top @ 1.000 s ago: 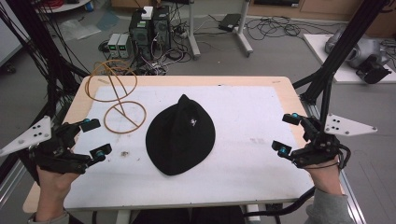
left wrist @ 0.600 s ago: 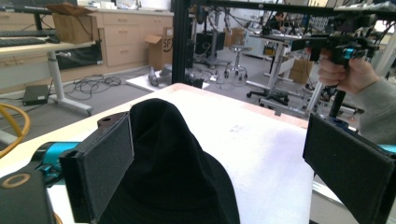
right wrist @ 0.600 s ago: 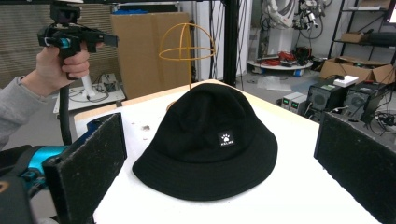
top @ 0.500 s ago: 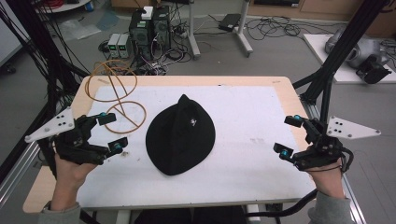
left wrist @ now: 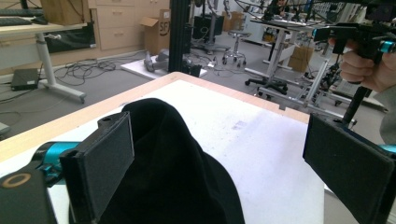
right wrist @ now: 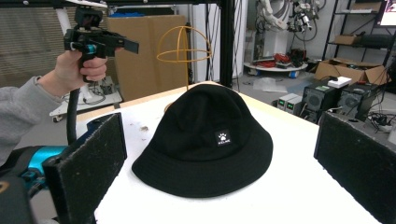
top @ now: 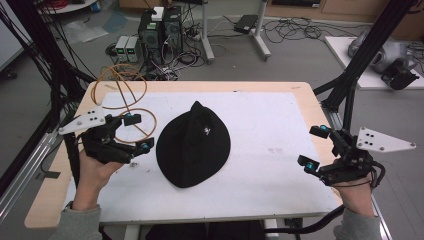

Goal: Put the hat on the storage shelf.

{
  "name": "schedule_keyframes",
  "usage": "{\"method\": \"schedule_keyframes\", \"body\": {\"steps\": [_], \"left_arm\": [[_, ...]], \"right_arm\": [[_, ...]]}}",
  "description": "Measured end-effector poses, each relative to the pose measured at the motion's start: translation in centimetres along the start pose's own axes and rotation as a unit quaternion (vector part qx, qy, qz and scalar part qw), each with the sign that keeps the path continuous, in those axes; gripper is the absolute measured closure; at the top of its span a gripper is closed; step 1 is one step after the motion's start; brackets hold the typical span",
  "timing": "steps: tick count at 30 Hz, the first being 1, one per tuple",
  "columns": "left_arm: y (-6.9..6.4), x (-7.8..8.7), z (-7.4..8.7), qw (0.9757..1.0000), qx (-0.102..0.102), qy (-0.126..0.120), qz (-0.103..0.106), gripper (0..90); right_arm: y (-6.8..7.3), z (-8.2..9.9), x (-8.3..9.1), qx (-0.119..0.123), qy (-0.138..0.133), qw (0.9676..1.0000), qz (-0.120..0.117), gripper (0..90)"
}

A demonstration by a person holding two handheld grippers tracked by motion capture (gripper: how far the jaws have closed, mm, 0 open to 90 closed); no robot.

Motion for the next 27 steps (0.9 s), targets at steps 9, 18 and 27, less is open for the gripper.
{"method": "schedule_keyframes", "body": {"steps": [9, 18, 27], "left_arm": [[0.3, -2.7, -0.7, 0.9998, 0.007, 0.001, 0.017, 9.0], [0.9, -5.6, -0.7, 0.9994, 0.012, 0.006, 0.032, 10.0], [1.8, -8.0, -0.7, 0.9992, 0.017, 0.016, 0.033, 11.3]], "right_arm": [[0.1, 0.1, 0.4, -0.002, 0.001, 1.0000, 0.003, 1.5], [0.1, 0.3, 0.8, -0.001, 0.004, 1.0000, 0.006, 1.5], [0.4, 0.6, 1.4, 0.000, 0.009, 0.9999, 0.008, 1.5]]}}
Point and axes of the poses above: each handheld gripper's, and its own axes: x roughly backward along the jaws, z roughly out of its underside, y roughly to its left, the point moved 9 cm from there along -x, roughly forward along the jaws, and after that the axes turned 2 degrees about -y, right-handed, at the moved point
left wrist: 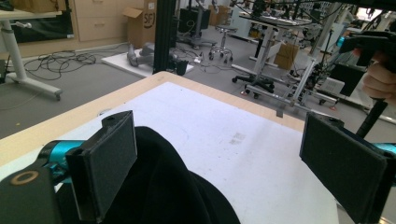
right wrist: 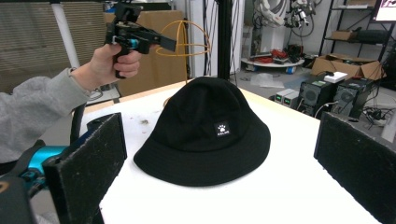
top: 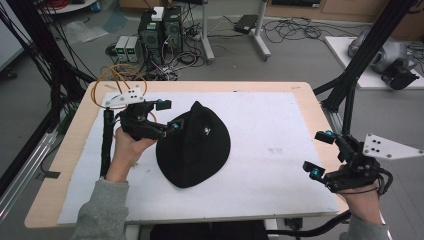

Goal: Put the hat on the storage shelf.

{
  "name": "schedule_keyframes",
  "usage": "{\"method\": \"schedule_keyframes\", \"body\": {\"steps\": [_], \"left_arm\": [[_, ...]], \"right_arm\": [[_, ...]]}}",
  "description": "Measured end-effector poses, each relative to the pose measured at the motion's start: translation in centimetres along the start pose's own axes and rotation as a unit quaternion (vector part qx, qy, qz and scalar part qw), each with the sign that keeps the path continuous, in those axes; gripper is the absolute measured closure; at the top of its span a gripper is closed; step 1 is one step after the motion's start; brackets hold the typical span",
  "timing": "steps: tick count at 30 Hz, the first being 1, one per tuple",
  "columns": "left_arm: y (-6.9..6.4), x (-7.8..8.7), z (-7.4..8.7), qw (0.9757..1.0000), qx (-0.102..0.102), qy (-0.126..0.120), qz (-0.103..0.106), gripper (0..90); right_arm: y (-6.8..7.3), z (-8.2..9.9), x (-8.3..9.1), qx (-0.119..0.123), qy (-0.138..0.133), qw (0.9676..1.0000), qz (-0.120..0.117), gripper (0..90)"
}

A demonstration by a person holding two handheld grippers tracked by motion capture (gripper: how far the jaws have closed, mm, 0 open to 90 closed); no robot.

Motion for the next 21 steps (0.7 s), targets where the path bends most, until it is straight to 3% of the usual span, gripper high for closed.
{"method": "schedule_keyframes", "body": {"steps": [17, 21], "left_arm": [[2.3, -3.7, 0.7, 0.9993, 0.026, 0.025, -0.009, 11.3], [2.5, -4.3, 1.2, 0.9994, 0.015, 0.027, -0.015, 11.3]], "right_arm": [[0.2, 0.2, 0.8, -0.003, 0.001, 1.0000, 0.004, 1.5], [0.2, 0.3, 0.8, -0.004, 0.004, 1.0000, 0.005, 1.5]]}}
Point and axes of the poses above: each handheld gripper's, and its own axes: x roughly backward along the jaws, z roughly out of its underside, y roughly to its left, the point moved 9 cm from there along -x, roughly forward along the jaws, and after that the axes turned 2 degrees about -y, right-handed, at the moved point
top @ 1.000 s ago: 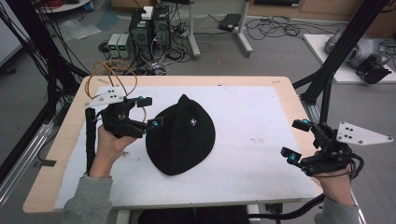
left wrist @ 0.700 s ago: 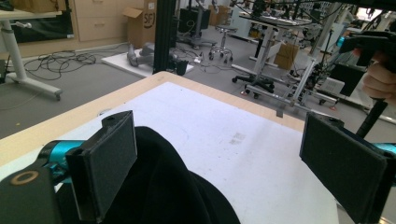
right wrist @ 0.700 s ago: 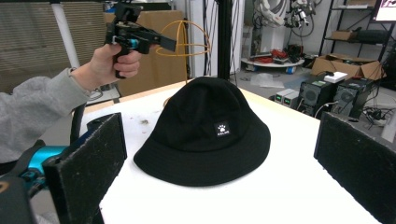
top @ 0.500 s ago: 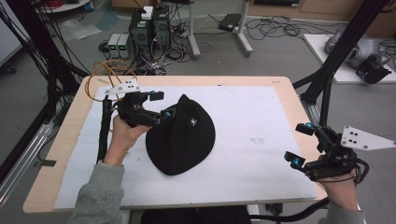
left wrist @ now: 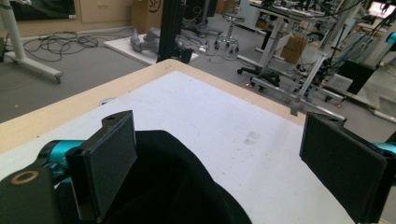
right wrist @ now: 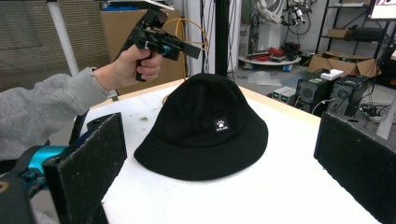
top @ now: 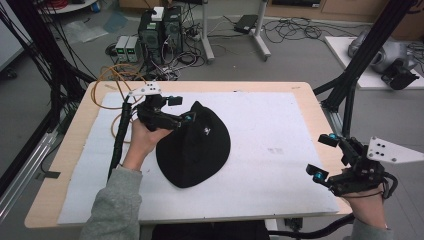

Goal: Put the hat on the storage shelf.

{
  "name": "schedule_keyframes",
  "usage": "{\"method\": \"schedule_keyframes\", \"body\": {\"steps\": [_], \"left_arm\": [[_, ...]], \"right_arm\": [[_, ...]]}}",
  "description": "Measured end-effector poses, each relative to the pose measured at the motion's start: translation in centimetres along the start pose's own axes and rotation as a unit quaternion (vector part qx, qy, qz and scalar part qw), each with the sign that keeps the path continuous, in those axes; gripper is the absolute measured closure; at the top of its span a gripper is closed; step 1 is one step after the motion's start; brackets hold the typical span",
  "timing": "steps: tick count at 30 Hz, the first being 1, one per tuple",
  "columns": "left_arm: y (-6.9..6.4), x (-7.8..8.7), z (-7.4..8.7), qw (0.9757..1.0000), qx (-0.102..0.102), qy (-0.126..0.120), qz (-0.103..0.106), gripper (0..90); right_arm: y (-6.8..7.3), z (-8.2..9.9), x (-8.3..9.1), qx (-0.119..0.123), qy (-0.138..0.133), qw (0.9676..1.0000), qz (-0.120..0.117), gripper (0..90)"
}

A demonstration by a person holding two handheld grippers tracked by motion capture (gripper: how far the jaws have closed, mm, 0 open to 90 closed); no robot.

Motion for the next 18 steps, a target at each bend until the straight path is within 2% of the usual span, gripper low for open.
{"method": "schedule_keyframes", "body": {"steps": [4, 5, 18], "left_arm": [[0.0, -0.5, 0.1, 0.9999, -0.010, -0.004, -0.001, 11.5], [0.2, -0.7, 0.3, 0.9999, -0.011, 0.000, -0.007, 11.8], [1.3, -2.8, 2.6, 0.9985, -0.005, 0.049, -0.022, 11.7]], "right_arm": [[0.1, 0.0, 0.1, 0.006, -0.001, 1.0000, -0.001, 1.5], [0.1, 0.0, 0.2, 0.002, -0.001, 1.0000, -0.002, 1.5], [0.2, 0.2, 0.4, 0.001, 0.002, 1.0000, -0.002, 1.5]]}}
Point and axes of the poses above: each handheld gripper's, and its own axes: x roughly backward along the jaws, z roughly out of its underside, y roughly to its left, the point moved 9 cm from there along -x, roughly forward along the jaws, and after that the axes turned 2 degrees about -y, right-handed, at the moved point
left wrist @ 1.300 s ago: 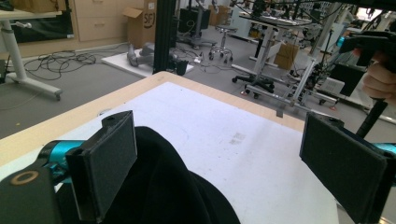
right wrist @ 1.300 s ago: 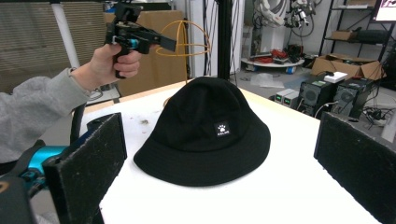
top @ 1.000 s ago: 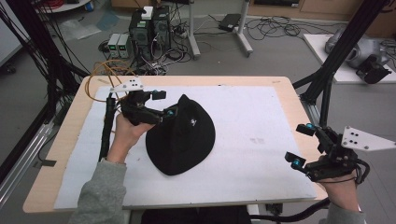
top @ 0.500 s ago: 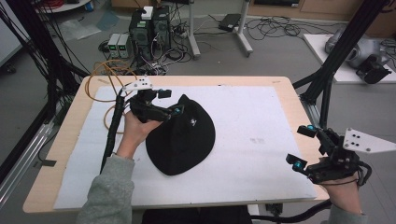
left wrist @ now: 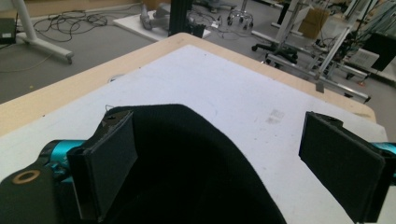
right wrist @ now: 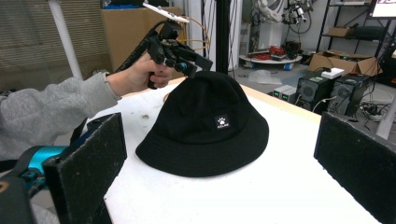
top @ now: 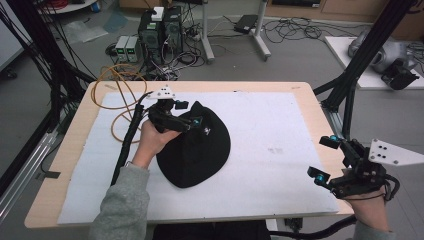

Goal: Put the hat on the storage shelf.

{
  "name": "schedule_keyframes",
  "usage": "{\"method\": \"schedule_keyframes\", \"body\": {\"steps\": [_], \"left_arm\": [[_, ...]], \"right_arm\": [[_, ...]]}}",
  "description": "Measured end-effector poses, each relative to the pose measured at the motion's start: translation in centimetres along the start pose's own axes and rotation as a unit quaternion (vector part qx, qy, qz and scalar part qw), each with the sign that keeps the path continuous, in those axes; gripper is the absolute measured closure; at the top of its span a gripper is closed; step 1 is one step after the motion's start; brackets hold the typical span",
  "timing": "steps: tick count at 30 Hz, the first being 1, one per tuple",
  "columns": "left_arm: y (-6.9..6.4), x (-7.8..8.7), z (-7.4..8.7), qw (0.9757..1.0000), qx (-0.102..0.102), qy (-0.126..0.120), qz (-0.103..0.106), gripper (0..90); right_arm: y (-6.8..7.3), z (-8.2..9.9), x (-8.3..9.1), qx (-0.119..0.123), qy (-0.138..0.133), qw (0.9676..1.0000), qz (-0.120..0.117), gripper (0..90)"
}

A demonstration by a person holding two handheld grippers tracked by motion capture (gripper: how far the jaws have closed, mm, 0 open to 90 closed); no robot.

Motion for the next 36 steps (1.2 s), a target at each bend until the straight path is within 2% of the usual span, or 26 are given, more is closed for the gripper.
{"method": "schedule_keyframes", "body": {"steps": [5, 15, 26, 32, 34, 36], "left_arm": [[0.1, -0.4, 0.5, 1.0000, -0.003, 0.009, -0.002, 11.9], [1.0, -0.5, 1.9, 0.9997, 0.010, 0.019, -0.013, 16.1], [0.9, -0.6, 2.3, 0.9996, 0.015, 0.024, -0.001, 22.7], [0.7, -0.6, 2.5, 0.9994, 0.012, 0.033, 0.009, 40.1], [0.6, -0.6, 2.5, 0.9993, 0.016, 0.032, 0.013, 50.4], [0.5, -0.5, 2.5, 0.9991, 0.010, 0.038, 0.015, 58.1]], "right_arm": [[-0.1, 0.1, 0.1, -0.001, 0.001, 1.0000, 0.002, 1.5], [0.0, 0.1, 0.2, 0.000, 0.001, 1.0000, 0.004, 1.5], [-0.1, 0.2, 0.2, 0.000, 0.004, 1.0000, 0.004, 1.5], [-0.1, 0.2, 0.1, -0.002, 0.004, 1.0000, 0.003, 1.5], [-0.1, 0.3, 0.0, -0.001, 0.005, 1.0000, 0.003, 1.5], [-0.1, 0.4, -0.1, -0.003, 0.009, 0.9999, 0.004, 1.5]]}}
Point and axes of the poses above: each handheld gripper's, and its own axes: x roughly backward along the jaws, z roughly out of its underside, y roughly to its left, the point moved 9 cm from there along -x, roughly forward along the jaws, and after that the axes turned 2 degrees about -y, right-handed, at the moved point
